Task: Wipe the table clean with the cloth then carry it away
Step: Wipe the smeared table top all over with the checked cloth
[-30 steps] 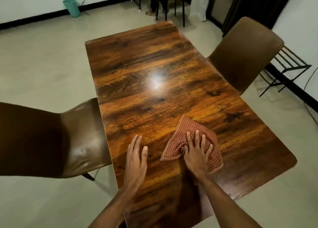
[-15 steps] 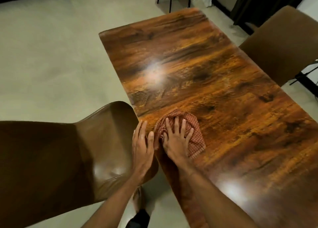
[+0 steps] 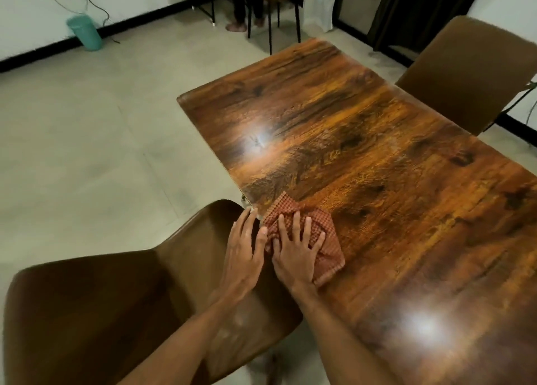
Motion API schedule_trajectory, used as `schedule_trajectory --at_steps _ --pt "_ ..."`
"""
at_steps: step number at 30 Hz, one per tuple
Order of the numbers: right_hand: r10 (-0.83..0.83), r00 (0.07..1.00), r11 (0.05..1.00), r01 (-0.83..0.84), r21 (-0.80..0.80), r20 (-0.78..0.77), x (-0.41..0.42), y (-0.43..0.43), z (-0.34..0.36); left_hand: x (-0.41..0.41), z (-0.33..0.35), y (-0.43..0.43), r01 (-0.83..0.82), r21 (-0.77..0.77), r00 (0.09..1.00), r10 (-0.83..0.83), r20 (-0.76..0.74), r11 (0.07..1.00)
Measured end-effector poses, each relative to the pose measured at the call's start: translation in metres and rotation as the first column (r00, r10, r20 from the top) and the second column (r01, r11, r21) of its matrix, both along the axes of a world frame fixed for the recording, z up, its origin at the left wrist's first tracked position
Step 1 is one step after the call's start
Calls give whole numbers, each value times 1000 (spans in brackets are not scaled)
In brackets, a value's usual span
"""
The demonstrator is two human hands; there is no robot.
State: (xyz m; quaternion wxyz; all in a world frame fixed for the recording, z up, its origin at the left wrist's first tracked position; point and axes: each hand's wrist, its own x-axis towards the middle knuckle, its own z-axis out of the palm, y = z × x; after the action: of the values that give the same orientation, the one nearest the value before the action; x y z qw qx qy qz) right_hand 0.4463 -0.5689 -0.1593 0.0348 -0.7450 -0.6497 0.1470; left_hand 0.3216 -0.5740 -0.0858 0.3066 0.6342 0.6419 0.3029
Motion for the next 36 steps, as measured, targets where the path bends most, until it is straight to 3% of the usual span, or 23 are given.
schedule_trajectory --at_steps 3,8,12,19,26,33,36 --pt "59 998 998 -59 -26 6 12 -6 2 -23 7 6 64 -56 998 -65 -18 996" --pt "-265 963 956 269 -119 48 26 -34 10 -56 19 43 205 -87 979 -203 28 975" --pt "-452 889 882 458 -111 72 -30 10 11 -101 2 84 350 -70 935 -343 95 934" --pt "-551 835 826 548 -135 20 -67 54 16 -176 -20 151 526 -95 850 -526 20 845" --pt "-783 622 613 768 -184 -15 -81 33 24 -214 4 198 617 -45 786 -618 -22 786" --pt "-630 775 774 622 -120 -45 -149 110 27 -235 13 231 632 -58 770 -635 -67 773" --pt "-671 741 739 667 -97 -16 -138 102 24 -239 10 253 663 -50 746 -665 -30 747"
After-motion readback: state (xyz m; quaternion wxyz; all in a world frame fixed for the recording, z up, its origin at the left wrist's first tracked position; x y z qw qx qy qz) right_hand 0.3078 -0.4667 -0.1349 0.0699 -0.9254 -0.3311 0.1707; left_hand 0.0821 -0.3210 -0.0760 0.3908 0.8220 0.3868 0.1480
